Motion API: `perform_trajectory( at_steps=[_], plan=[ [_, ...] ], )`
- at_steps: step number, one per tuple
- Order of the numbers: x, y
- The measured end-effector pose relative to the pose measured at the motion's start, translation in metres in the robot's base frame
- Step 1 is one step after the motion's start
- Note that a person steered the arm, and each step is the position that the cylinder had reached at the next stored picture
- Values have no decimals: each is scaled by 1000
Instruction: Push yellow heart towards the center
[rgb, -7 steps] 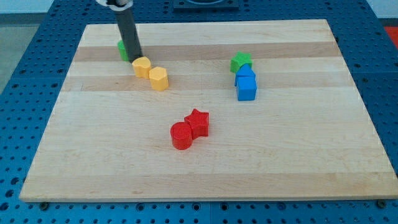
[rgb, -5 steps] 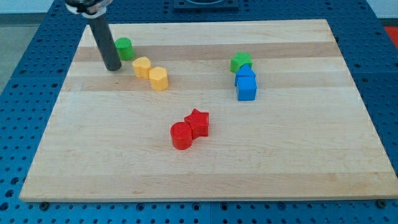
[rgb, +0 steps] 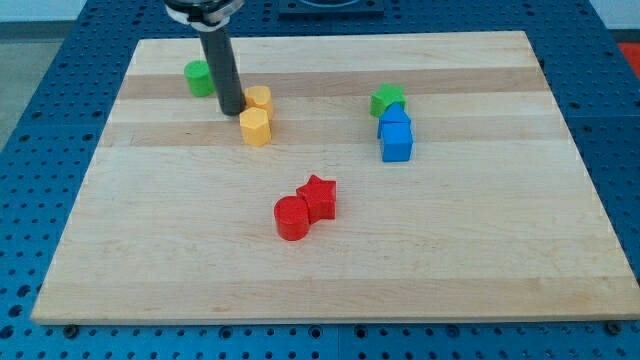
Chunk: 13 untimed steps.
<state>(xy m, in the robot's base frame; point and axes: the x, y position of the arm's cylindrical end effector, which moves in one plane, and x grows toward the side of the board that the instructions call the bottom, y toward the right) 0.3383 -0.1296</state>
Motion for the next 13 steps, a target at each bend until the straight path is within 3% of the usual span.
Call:
perform_trajectory(
  at_steps=[5,8,13],
  plan=[
    [-5,40],
    [-35,44],
    [-34,129]
  ],
)
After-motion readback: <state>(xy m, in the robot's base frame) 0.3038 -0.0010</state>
